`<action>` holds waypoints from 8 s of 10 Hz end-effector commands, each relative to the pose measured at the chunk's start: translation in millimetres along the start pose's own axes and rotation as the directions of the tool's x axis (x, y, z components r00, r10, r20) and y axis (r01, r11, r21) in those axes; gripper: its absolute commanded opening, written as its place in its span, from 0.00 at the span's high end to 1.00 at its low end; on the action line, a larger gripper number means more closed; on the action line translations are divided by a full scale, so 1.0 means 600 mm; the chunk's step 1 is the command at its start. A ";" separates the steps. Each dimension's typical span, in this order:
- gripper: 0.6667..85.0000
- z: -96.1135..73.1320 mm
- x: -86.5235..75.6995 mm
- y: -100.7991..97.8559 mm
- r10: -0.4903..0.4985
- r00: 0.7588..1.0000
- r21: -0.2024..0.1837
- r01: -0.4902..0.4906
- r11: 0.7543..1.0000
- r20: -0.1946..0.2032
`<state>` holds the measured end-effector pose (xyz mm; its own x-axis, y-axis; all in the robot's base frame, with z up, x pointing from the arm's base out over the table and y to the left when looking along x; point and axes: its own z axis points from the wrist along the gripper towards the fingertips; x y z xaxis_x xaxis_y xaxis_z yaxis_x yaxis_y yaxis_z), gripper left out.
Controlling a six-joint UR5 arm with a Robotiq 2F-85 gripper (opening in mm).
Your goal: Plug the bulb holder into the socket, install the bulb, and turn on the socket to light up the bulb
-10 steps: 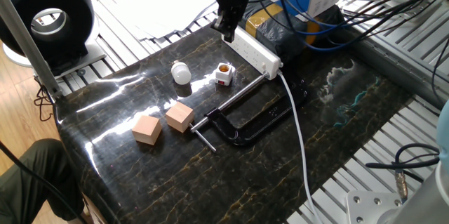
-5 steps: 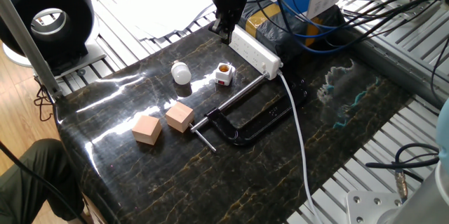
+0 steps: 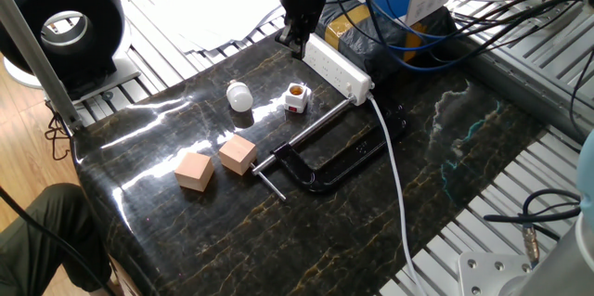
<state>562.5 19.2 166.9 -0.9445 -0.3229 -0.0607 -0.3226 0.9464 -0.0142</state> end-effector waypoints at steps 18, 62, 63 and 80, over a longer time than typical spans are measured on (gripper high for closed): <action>0.96 0.004 -0.004 0.030 -0.091 0.994 -0.057 0.088 0.995 -0.064; 0.34 0.198 -0.036 -0.040 -0.986 -0.163 -0.096 0.982 -0.164 0.017; 0.32 0.201 -0.037 -0.038 -0.985 -0.172 -0.089 0.981 -0.173 0.023; 0.35 0.240 -0.011 -0.037 -0.981 -0.191 -0.079 0.978 -0.193 0.029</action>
<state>583.5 -1.3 25.7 0.5089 -0.8608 0.0021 -0.8604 -0.5086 0.0325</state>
